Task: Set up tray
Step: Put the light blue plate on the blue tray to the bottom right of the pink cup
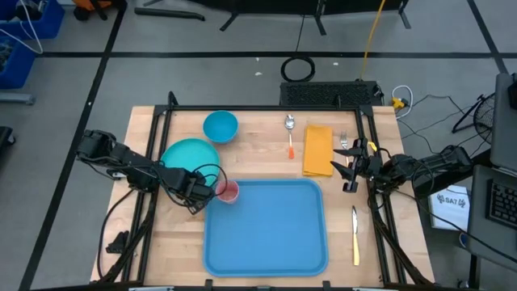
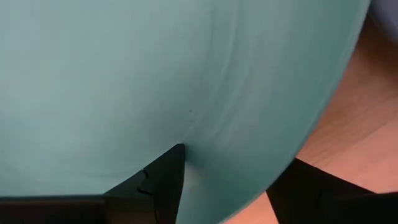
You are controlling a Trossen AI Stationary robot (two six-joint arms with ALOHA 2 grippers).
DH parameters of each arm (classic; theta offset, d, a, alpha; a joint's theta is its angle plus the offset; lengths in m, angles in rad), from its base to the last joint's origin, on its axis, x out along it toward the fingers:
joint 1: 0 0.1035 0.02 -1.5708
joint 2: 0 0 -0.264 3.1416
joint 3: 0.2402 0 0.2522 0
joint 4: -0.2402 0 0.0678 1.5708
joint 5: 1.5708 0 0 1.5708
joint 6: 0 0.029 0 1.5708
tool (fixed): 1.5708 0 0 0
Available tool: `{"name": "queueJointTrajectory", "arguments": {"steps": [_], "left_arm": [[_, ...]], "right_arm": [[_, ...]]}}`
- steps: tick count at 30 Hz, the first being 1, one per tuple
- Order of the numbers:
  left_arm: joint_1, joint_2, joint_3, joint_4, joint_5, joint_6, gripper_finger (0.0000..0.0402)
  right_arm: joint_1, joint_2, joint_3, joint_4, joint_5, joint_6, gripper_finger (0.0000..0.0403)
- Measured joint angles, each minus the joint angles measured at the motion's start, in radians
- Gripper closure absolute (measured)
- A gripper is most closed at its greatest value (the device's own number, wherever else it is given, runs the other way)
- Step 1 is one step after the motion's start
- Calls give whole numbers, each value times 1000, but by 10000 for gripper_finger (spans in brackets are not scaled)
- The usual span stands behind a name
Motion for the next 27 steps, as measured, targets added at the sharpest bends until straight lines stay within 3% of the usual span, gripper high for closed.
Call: {"name": "queueJointTrajectory", "arguments": {"steps": [3,8,14,27], "left_arm": [[0,1,7,2,2,17,252],[-5,0,13,-8,-21,29,369],[-34,6,49,-24,-60,-4,371],[-111,6,316,-306,-117,-117,393]], "right_arm": [[0,0,0,0,0,0,229],[0,0,0,0,0,0,229],[0,0,0,0,0,0,229],[0,0,0,1,0,0,229]]}}
